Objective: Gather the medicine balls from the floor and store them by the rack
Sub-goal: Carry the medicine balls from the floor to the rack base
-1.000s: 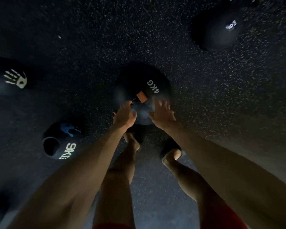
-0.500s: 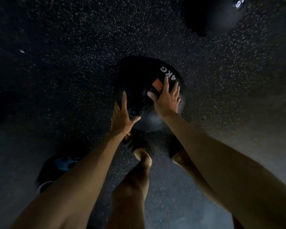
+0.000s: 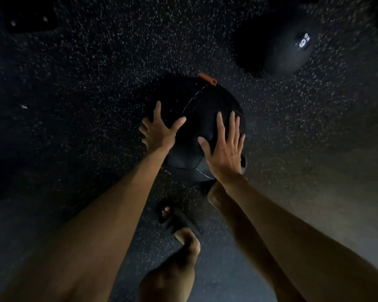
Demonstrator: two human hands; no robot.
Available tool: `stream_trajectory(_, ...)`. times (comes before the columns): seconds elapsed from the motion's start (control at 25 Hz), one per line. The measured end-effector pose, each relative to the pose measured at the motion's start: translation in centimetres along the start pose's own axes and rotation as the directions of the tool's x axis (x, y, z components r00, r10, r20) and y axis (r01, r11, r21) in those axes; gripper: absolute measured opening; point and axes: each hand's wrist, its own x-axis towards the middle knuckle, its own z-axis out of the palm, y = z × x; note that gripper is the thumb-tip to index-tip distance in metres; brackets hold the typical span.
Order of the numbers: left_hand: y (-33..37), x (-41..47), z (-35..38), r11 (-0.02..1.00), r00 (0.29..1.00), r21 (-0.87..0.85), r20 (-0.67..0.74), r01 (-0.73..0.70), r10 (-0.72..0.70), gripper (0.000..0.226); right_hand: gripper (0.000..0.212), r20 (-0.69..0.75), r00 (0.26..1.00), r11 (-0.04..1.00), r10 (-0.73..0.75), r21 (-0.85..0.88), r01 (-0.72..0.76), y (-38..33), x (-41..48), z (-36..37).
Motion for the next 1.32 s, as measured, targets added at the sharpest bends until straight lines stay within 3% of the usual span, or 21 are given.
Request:
stream_trajectory(0.12, 4.2, 1.2, 0.0, 0.999, 0.998, -0.029, -0.059, 0.019, -0.021, 0.083, 0.076, 0.078, 0.995, 0.998, 0.060, 0.023, -0.062, 0.2, 5.5, -2.6)
stream_trajectory(0.2, 5.7, 1.2, -0.1, 0.994, 0.989, -0.042, -0.110, -0.099, 0.094, 0.081, 0.076, 0.149, 0.984, 0.996, 0.093, 0.003, -0.095, 0.6, 9.9, -4.9)
stream_trajectory(0.28, 6.2, 0.5, -0.2, 0.963, 0.956, 0.068, -0.122, -0.259, 0.266, 0.086, 0.076, 0.234, 0.957, 0.984, 0.170, 0.006, -0.176, 0.9, 14.6, -7.2)
stream_trajectory(0.36, 6.7, 0.2, 0.0, 0.929, 0.935, 0.160, -0.066, -0.334, 0.348, 0.091, 0.073, 0.265, 0.928, 0.959, 0.262, 0.031, -0.280, 0.8, 18.4, -8.7)
stream_trajectory(0.44, 8.1, 0.9, 0.1, 0.941, 0.947, 0.120, -0.022, -0.317, 0.322, 0.092, 0.069, 0.213, 0.936, 0.948, 0.282, 0.087, -0.306, 0.8, 20.1, -9.2)
stream_trajectory(0.6, 12.8, 5.5, -1.1, 0.968, 0.971, 0.089, -0.023, -0.235, 0.238, 0.091, 0.063, 0.025, 0.990, 0.984, 0.141, 0.108, -0.143, 0.7, 17.2, -9.0)
stream_trajectory(0.8, 19.0, 11.5, -4.1, 0.996, 0.996, -0.032, -0.019, -0.089, 0.088, 0.094, 0.075, -0.004, 0.996, 0.992, 0.093, 0.090, -0.092, -1.2, 15.5, -8.5)
stream_trajectory(0.88, 20.2, 12.4, -4.8, 0.991, 0.989, -0.035, -0.067, -0.132, 0.130, 0.089, 0.075, 0.008, 0.992, 0.989, 0.127, 0.070, -0.127, -2.6, 17.7, -9.0)
stream_trajectory(1.0, 19.0, 11.8, -5.9, 0.918, 0.908, 0.021, -0.134, -0.397, 0.396, 0.087, 0.075, 0.063, 0.984, 0.986, 0.166, 0.011, -0.167, -4.1, 22.5, -10.8)
stream_trajectory(1.12, 16.4, 11.5, -5.9, 0.790, 0.805, 0.191, 0.006, -0.583, 0.593, 0.083, 0.074, 0.114, 0.971, 0.976, 0.212, 0.021, -0.216, -5.5, 26.8, -12.5)
stream_trajectory(1.32, 19.0, 13.3, -7.3, 0.834, 0.869, 0.247, 0.120, -0.494, 0.480, 0.079, 0.064, -0.044, 0.981, 0.982, 0.187, -0.015, -0.187, -6.8, 26.1, -11.8)
